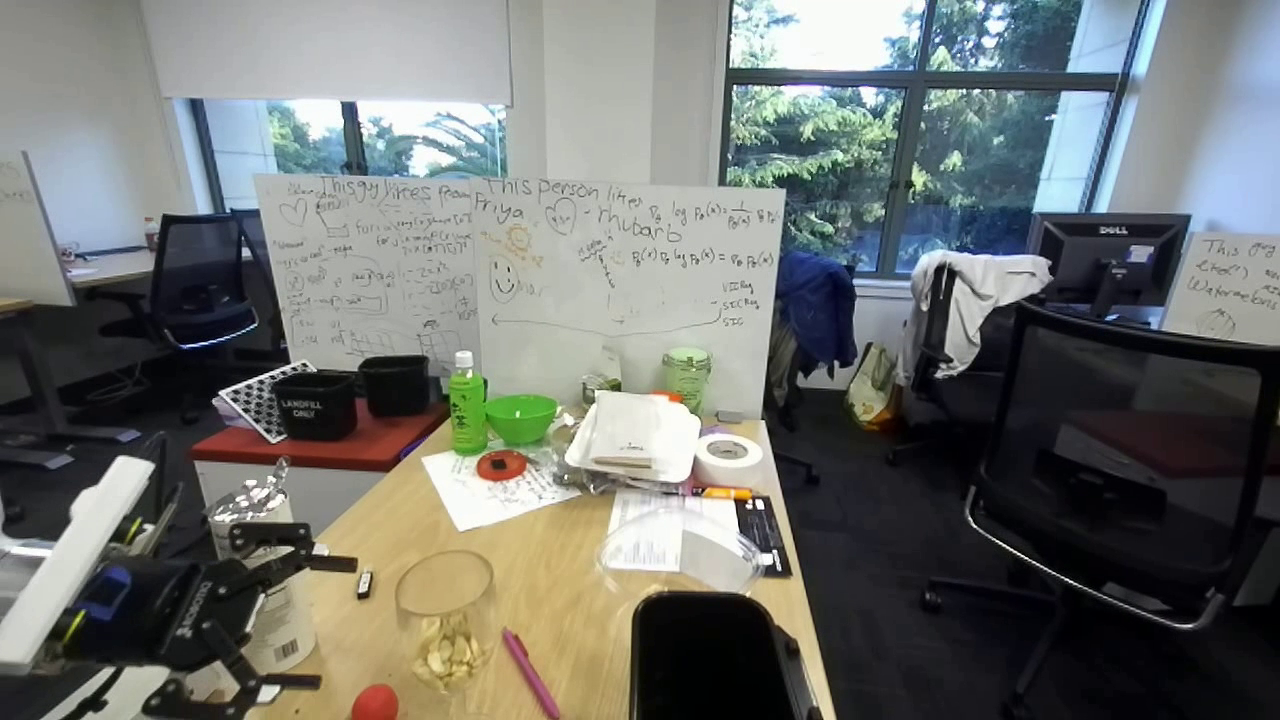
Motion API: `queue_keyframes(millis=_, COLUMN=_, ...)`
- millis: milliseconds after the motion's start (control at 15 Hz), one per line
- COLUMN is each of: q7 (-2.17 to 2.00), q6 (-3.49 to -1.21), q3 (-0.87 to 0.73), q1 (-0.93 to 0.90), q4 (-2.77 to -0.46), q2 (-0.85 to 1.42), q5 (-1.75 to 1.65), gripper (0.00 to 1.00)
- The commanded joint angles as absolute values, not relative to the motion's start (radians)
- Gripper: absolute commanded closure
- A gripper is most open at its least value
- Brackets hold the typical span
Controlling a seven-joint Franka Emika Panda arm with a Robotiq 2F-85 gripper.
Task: Pour the contents of the wine glass into the black bin
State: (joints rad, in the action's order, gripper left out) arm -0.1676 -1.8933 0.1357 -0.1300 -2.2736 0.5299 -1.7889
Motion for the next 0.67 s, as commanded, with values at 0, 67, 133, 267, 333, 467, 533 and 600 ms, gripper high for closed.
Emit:
queue_keyframes(millis=0, q7=-0.029, q6=-1.915, q3=0.132, q1=-0.109, q4=-2.231, q2=0.558, q5=-1.802, gripper=0.0)
queue_keyframes(millis=67, q7=0.014, q6=-1.917, q3=0.13, q1=-0.107, q4=-2.223, q2=0.565, q5=-1.797, gripper=0.0)
queue_keyframes(millis=133, q7=0.063, q6=-1.92, q3=0.127, q1=-0.104, q4=-2.215, q2=0.575, q5=-1.792, gripper=0.0)
queue_keyframes(millis=267, q7=0.133, q6=-1.925, q3=0.123, q1=-0.098, q4=-2.199, q2=0.598, q5=-1.793, gripper=0.0)
queue_keyframes(millis=333, q7=0.164, q6=-1.93, q3=0.122, q1=-0.095, q4=-2.192, q2=0.61, q5=-1.795, gripper=0.0)
queue_keyframes(millis=467, q7=0.21, q6=-1.942, q3=0.121, q1=-0.09, q4=-2.175, q2=0.64, q5=-1.791, gripper=0.0)
queue_keyframes(millis=533, q7=0.23, q6=-1.954, q3=0.122, q1=-0.086, q4=-2.169, q2=0.652, q5=-1.79, gripper=0.0)
queue_keyframes(millis=600, q7=0.242, q6=-1.96, q3=0.122, q1=-0.084, q4=-2.163, q2=0.664, q5=-1.788, gripper=0.0)
